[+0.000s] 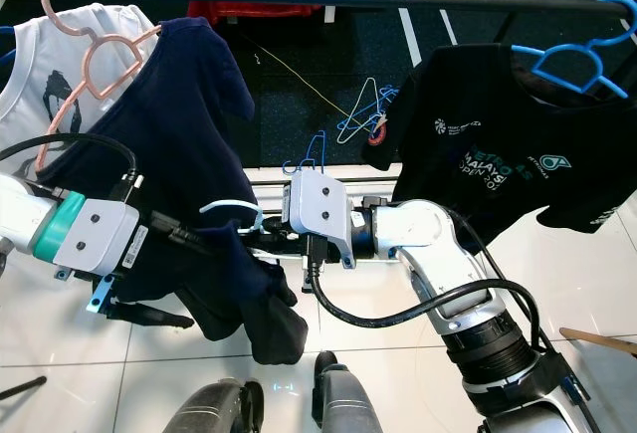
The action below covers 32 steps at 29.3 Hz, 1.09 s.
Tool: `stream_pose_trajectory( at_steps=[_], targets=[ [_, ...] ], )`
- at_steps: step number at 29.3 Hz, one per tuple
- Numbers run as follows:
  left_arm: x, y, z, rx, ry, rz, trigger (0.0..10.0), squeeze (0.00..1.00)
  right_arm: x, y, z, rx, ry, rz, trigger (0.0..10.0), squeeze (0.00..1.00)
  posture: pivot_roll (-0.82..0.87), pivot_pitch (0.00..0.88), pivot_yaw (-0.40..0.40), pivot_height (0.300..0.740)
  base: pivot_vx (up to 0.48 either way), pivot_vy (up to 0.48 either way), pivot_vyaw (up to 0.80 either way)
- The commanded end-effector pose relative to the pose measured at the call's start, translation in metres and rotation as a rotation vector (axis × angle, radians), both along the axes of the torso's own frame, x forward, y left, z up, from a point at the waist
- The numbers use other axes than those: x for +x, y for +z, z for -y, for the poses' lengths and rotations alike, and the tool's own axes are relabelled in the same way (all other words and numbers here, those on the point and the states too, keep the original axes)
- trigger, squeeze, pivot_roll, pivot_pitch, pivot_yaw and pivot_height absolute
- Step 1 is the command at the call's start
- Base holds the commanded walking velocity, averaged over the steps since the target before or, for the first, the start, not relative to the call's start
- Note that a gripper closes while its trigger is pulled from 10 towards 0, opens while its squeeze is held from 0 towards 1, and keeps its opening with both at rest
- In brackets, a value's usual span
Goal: Hang hanger
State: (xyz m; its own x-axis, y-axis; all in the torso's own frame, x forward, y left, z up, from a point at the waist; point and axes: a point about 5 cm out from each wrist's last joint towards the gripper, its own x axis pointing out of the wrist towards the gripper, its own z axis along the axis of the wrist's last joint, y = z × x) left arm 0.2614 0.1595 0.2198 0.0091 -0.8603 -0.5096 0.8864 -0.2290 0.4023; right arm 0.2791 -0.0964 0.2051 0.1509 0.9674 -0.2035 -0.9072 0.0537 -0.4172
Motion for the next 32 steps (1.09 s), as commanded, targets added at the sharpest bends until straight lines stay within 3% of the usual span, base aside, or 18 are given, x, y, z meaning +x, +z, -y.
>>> stream_pose_trajectory(
  at_steps=[1, 2, 3, 9, 15, 21, 32],
  targets=[
    [-0.004, -0.006, 0.002, 0.017, -0.008, -0.017, 2.1, 0.00, -0.002, 0.004, -0.005, 0.011, 0.038, 0.027, 10.0, 0.00, -0.01, 0.162, 0.065, 0.740, 0.000, 0.000, 0.00],
    [-0.004, -0.006, 0.002, 0.017, -0.008, -0.017, 2.1, 0.00, -0.002, 0.004, -0.005, 0.011, 0.038, 0.027, 10.0, 0.00, -0.01, 0.162, 0.065, 0.740, 0.000, 0.000, 0.00],
    [-0.005, -0.008, 0.004, 0.012, -0.005, -0.021, 0.0, 0.00, -0.001, 0.004, -0.005, 0.011, 0.040, 0.028, 10.0, 0.00, -0.01, 0.163, 0.065, 0.740, 0.000, 0.000, 0.00],
    [-0.005, -0.011, 0.005, 0.010, 0.003, -0.031, 0.0, 0.00, 0.000, 0.005, -0.005, 0.010, 0.040, 0.029, 10.0, 0.00, -0.01, 0.166, 0.065, 0.740, 0.000, 0.000, 0.00],
    [-0.004, -0.011, 0.012, -0.077, 0.037, -0.108, 0.0, 0.00, 0.001, 0.004, -0.005, 0.005, 0.040, 0.032, 10.0, 0.00, -0.01, 0.168, 0.061, 0.740, 0.000, 0.000, 0.00],
    [-0.006, -0.010, 0.017, -0.109, 0.029, -0.140, 0.0, 0.00, 0.002, 0.003, -0.005, 0.002, 0.042, 0.033, 10.0, 0.00, -0.02, 0.168, 0.063, 0.740, 0.000, 0.000, 0.00],
    [-0.004, -0.011, 0.019, -0.125, 0.055, -0.128, 0.0, 0.00, 0.002, 0.003, -0.006, 0.006, 0.040, 0.036, 10.0, 0.00, -0.02, 0.168, 0.064, 0.740, 0.000, 0.000, 0.00]
  ],
)
